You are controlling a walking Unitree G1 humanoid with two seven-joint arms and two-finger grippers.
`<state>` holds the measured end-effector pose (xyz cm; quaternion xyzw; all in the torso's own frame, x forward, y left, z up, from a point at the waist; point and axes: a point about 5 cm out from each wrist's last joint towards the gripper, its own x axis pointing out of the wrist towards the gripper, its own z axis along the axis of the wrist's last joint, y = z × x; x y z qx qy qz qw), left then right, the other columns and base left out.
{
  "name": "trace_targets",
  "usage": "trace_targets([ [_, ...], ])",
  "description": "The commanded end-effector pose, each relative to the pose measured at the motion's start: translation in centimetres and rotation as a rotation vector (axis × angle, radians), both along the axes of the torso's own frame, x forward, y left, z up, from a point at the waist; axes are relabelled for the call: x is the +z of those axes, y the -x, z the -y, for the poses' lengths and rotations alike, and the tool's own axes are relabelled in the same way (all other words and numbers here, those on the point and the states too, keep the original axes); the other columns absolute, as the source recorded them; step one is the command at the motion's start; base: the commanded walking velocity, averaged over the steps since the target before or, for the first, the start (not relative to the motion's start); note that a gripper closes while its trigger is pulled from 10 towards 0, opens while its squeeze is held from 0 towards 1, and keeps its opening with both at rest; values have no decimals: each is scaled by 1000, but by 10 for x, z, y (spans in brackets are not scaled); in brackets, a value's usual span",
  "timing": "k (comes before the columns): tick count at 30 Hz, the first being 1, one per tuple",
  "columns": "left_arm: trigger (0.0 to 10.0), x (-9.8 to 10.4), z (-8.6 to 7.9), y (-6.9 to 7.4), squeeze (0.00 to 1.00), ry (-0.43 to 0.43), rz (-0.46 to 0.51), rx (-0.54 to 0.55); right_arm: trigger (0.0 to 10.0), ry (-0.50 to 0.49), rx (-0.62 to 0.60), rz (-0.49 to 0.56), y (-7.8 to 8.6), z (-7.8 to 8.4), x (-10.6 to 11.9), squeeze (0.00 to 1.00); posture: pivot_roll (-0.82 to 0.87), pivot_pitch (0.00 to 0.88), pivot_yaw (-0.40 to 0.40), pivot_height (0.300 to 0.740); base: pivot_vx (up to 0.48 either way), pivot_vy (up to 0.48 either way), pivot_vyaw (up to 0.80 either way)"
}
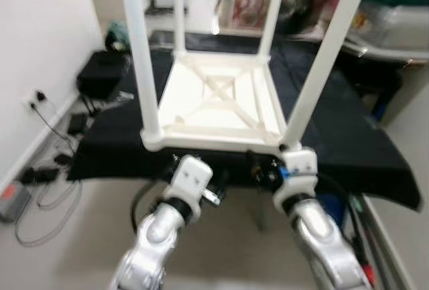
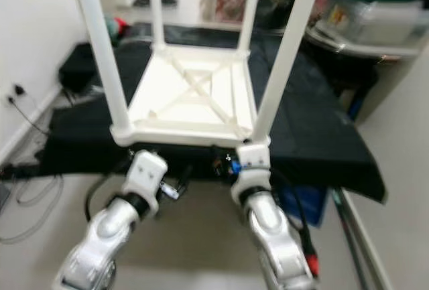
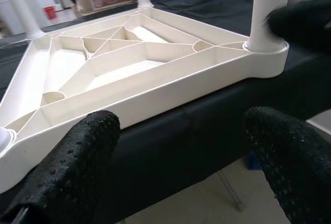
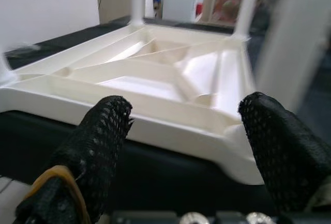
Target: Building children table
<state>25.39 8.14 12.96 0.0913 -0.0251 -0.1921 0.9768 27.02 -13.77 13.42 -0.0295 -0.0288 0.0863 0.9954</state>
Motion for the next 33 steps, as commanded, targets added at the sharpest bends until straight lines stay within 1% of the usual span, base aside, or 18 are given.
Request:
trace_targets([
  [1,10000,-2,4,0,0,26,-15,-12,10000,57,-31,-4,-1,12,-4,0,97,32,-55,740,0,0,0],
  [6,10000,-4,4,-1,0,28,-17,-13,10000,117,-47,45,-8,21,6,0,102,41,-55,740,0,0,0],
  [8,10000,-3,3,-1,0,38,-18,-8,10000,197,-45,144,-15,24,27,0,99,44,-50,740,0,0,0],
  [9,10000,-3,3,-1,0,38,-18,-8,10000,197,-45,144,-15,24,27,0,99,44,-50,740,0,0,0],
  [11,10000,-2,2,-2,0,47,-14,-4,10000,286,1,267,-23,20,55,0,97,44,-49,740,0,0,0],
  [12,10000,-2,2,-2,0,47,-13,-4,10000,291,5,275,-24,20,57,0,97,44,-49,740,0,0,0],
  [14,10000,-2,2,-2,0,48,-14,-4,10000,292,5,275,-24,19,57,0,93,46,-47,740,0,0,0],
  [15,10000,-2,2,-2,0,51,-12,-5,10000,217,25,269,-32,21,70,0,90,46,-50,740,0,0,0],
  [18,10000,-1,3,-3,0,58,-7,-7,10000,149,39,253,-38,27,76,0,89,47,-50,740,0,0,0],
  [20,10000,-1,4,-4,0,64,-9,-8,10000,157,-11,197,-40,43,63,0,90,48,-53,740,0,0,0],
  [22,10000,-1,4,-4,0,64,-9,-8,10000,157,-11,197,-40,43,63,0,90,48,-53,740,0,0,0],
  [23,10000,-1,4,-4,0,67,-14,-14,10000,171,-43,177,-39,53,58,0,89,46,-50,740,0,0,0],
  [24,10000,-1,4,-4,0,67,-14,-14,10000,171,-43,177,-39,53,58,0,89,46,-50,740,0,0,0],
  [25,10000,-1,4,-4,0,69,-16,-22,10000,222,-68,198,-38,62,59,0,85,43,-44,740,0,0,0],
  [26,10000,-2,3,-6,0,68,-20,-33,10000,359,-46,276,-36,68,72,0,80,39,-37,740,0,0,0],
  [30,10000,-3,3,-8,0,64,-23,-44,10000,592,142,382,-28,60,89,0,66,24,-31,740,0,0,0],
  [32,10000,-3,4,-9,0,63,-23,-45,10000,618,167,390,-26,58,89,0,66,24,-31,740,0,0,0],
  [33,10000,-4,3,-10,0,62,-26,-46,10000,731,204,421,-23,56,88,0,57,7,-24,740,0,0,0],
])
